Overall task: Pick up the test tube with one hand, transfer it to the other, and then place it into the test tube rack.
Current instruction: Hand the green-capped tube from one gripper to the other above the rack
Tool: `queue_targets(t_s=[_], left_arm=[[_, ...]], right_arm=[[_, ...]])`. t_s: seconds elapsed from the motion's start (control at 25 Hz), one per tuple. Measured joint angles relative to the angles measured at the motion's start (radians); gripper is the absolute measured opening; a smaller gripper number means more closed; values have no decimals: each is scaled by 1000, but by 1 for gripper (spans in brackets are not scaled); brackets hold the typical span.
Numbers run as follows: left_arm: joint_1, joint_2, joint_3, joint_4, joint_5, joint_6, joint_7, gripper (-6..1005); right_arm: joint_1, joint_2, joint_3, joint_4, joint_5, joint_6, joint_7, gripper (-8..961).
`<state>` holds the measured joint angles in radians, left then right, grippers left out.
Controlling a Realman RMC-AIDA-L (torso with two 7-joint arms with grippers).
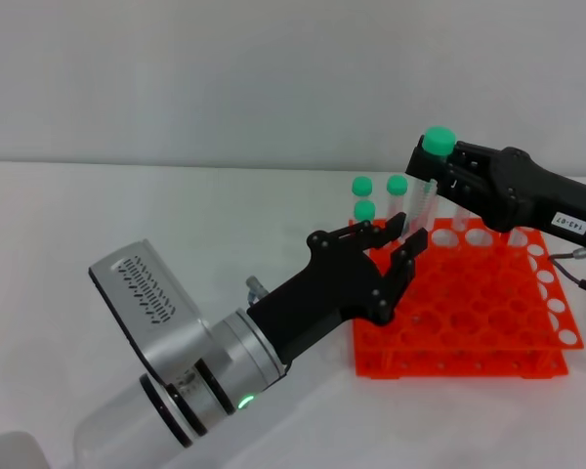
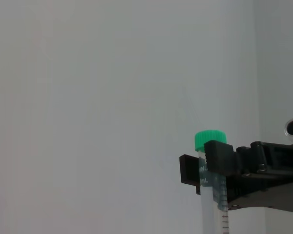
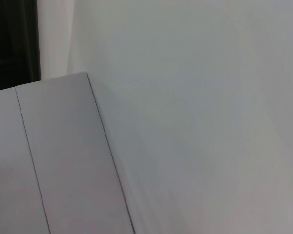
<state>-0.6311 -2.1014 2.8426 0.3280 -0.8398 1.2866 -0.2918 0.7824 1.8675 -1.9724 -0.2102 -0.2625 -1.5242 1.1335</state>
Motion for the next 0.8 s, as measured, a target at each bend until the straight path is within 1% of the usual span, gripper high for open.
queue_targets(t_s=[0.48,0.72,0.8], left_arm=[[11,1,0,8,-7,-4,-1,202],[11,2,0,8,-9,-8,-1,207],[11,2,0,8,-8,-10,-1,236]], right_arm=[[-8,-4,1,0,7,5,-1,237],[-10,-2,25,0,0,6,-10,217],[-11,-2,26,0,0,6,-14,211]])
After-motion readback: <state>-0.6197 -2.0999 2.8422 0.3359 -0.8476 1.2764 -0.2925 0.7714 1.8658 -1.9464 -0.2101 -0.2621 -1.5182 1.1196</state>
